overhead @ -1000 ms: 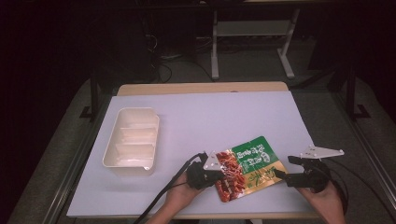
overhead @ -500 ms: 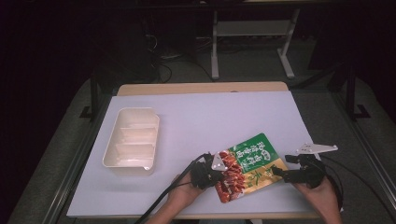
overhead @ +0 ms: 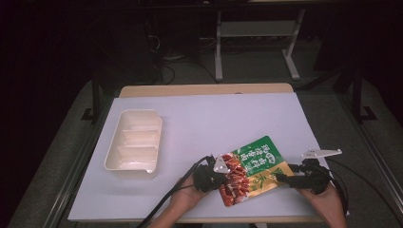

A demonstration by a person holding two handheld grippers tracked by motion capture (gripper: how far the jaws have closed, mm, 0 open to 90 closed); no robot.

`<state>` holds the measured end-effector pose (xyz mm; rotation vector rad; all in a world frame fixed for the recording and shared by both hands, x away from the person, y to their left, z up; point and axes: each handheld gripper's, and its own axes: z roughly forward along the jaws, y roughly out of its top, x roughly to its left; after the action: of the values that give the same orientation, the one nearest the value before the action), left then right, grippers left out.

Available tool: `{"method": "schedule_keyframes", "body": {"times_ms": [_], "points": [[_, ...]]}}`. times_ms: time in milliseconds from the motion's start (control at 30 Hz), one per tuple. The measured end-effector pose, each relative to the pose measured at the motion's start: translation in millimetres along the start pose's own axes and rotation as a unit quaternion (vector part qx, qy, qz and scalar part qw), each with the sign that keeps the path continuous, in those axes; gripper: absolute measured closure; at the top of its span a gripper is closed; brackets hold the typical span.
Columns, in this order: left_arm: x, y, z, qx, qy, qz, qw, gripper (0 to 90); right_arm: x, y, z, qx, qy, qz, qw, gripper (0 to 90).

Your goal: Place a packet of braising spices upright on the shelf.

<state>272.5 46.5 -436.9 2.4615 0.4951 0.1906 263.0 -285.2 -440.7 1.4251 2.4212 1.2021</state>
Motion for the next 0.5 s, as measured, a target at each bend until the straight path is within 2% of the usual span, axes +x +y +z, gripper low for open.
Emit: {"method": "schedule_keyframes", "body": {"times_ms": [33, 100, 167, 267, 300, 500], "points": [[-0.4, 0.0, 0.0, 0.000, 0.001, 0.001, 1.0000, 90.0, 0.4, -2.1, 0.6, 0.006, 0.008, 0.002, 0.9999, 38.5], [-0.7, -0.2, 0.3, -0.002, 0.003, 0.000, 1.0000, 90.0, 0.7, -2.9, 0.7, 0.005, 0.011, 0.002, 0.9999, 40.2], [-1.2, -0.2, 0.4, -0.003, 0.004, 0.002, 1.0000, 90.0, 1.0, -5.8, 0.3, 0.006, 0.021, 0.001, 0.9998, 45.5], [-1.3, -0.2, 0.3, -0.002, 0.005, 0.002, 1.0000, 90.0, 1.7, -7.1, -0.1, 0.005, 0.027, 0.004, 0.9996, 47.0], [-1.5, -0.3, 0.4, -0.003, 0.005, 0.001, 1.0000, 90.0, 2.4, -8.2, -1.0, 0.000, 0.039, 0.009, 0.9992, 48.9], [-1.9, -0.4, 0.1, -0.002, 0.008, 0.003, 1.0000, 90.0, 7.4, -9.4, 0.7, -0.018, 0.061, 0.015, 0.9979, 51.5]]}}
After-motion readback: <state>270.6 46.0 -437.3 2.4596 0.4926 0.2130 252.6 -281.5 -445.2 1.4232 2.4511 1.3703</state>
